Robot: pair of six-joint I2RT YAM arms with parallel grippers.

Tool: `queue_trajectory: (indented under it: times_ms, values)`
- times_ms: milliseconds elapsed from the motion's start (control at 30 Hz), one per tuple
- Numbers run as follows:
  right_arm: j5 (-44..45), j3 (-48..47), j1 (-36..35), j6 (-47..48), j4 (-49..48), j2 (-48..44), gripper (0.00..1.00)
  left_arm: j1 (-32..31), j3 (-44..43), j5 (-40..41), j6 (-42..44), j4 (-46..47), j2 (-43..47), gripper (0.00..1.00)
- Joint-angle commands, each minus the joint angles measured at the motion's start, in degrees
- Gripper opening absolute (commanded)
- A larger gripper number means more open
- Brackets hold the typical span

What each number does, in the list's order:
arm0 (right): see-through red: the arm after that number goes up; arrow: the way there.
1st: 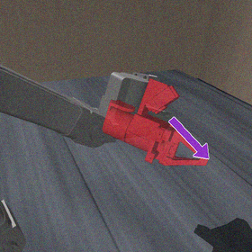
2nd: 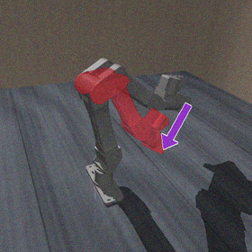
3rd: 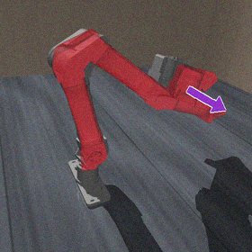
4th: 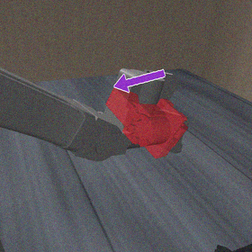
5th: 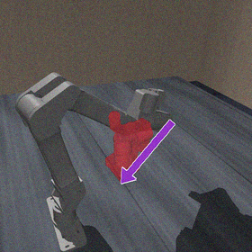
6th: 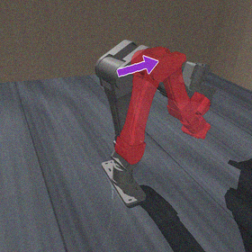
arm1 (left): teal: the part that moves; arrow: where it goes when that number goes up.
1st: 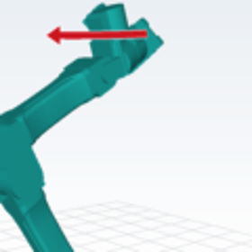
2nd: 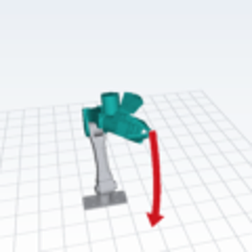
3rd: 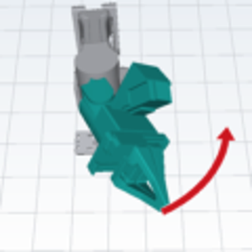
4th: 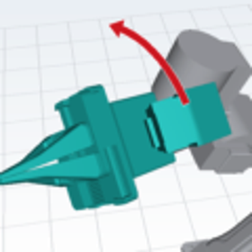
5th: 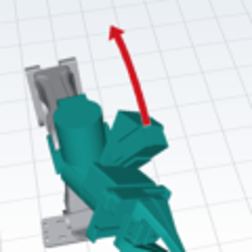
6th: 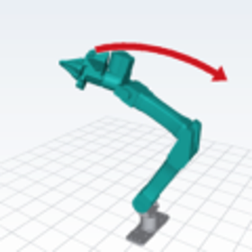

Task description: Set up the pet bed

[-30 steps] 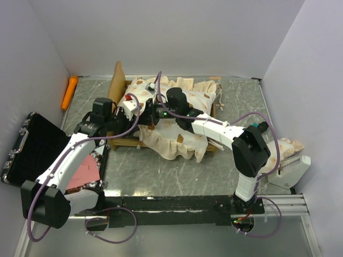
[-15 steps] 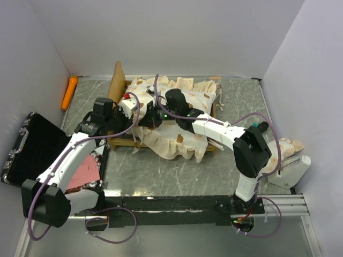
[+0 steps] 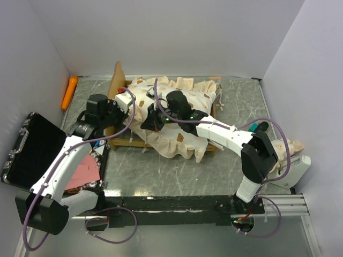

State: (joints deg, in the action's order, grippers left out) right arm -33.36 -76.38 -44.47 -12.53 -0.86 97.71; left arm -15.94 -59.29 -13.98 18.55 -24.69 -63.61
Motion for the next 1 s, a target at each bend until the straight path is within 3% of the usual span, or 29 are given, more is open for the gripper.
queue_trajectory:
  times_ms: [0,233,433,633,967]
  values:
    - [-0.1,0.4,-0.8,1.6,2.3,-2.8,0.00,0.4,-0.3,4.0,0.8,5.0,0.3,0.01]
    - [0.6,0.4,-0.9,2.0,2.4,-2.4,0.00,0.4,-6.9,4.0,-0.1,2.5,-0.6,0.01]
    - [0.7,1.5,-1.1,2.1,2.5,-2.2,0.00,0.4,0.8,-0.4,-0.5,1.0,0.6,0.01]
    - [0.5,1.1,-1.4,2.3,2.4,-0.8,0.00,0.4,7.9,-2.0,-0.4,8.4,-0.3,0.01]
    - [2.0,1.8,-1.8,2.8,2.7,-0.6,0.00,0.4,0.9,2.5,-1.4,12.3,-2.5,0.01]
